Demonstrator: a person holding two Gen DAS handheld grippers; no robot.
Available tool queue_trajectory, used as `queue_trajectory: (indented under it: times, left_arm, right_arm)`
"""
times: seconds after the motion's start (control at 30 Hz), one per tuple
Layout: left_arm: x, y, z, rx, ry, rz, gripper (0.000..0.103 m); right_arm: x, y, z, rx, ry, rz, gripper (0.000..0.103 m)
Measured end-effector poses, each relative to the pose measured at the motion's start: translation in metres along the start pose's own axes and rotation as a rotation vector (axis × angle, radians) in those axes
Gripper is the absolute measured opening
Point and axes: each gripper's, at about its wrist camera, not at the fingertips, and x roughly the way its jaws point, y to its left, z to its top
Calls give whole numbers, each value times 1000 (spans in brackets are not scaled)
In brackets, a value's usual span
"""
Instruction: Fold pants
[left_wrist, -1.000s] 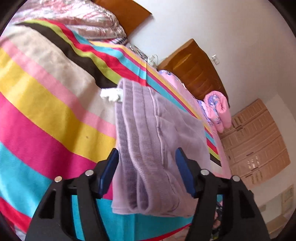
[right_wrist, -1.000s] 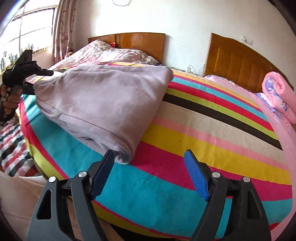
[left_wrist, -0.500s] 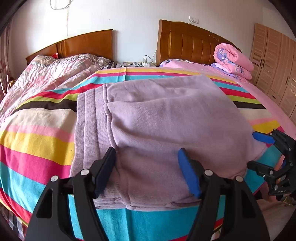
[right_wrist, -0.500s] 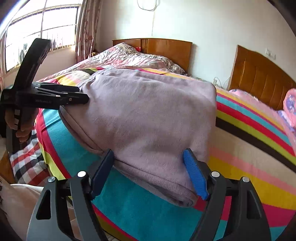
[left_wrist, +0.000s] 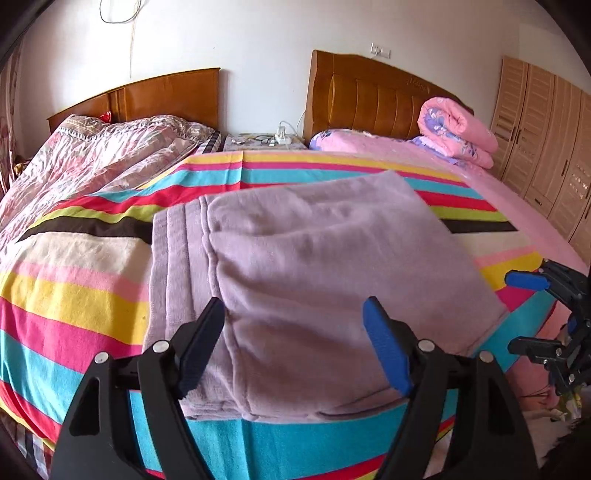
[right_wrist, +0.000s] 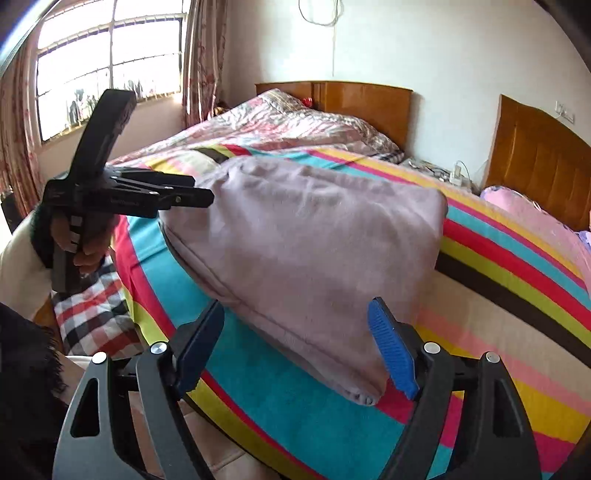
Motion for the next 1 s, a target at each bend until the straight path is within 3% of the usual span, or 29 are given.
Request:
queue_trajectory:
  times: [0.1, 0.17, 0.2, 0.33, 0.43, 0.53, 0.63, 0.73, 0.8, 0.9, 1.0]
  left_arm:
    - [-8, -5, 35, 3, -53, -46, 85]
    - [7, -6, 51, 12, -44, -37, 88]
    - [20, -4, 54, 6, -24, -28, 88]
    - [69, 17, 33, -55, 107, 4, 88]
    - [72, 19, 17, -17, 87, 3, 85]
    - [74, 24, 16, -44, 84, -17, 85]
    - [75, 31, 15, -75, 73, -50, 85]
    - [75, 34, 15, -87, 67, -70, 85]
    - [75, 32, 15, -75, 69, -62, 85]
    - [76, 30, 15, -70, 75, -48, 85]
    - [77, 31, 16, -73, 76, -52, 85]
  right_arm:
    - [3, -28, 35, -43, -23, 77, 84]
    - [28, -49, 55, -72, 16, 146, 84]
    - [43, -59, 65, -72, 26, 141, 84]
    - [80, -89, 81, -8, 62, 258, 84]
    - [92, -104, 85, -4, 80, 331, 84]
    - [100, -127, 86, 37, 106, 383, 85]
    - [122, -148, 87, 47, 162, 361, 85]
    - [148, -195, 89, 145, 181, 130, 82]
    - [145, -229, 93, 300, 129, 79, 82]
    - [129, -217, 105, 266, 59, 181, 83]
    - [126, -183, 112, 144, 81, 342, 91]
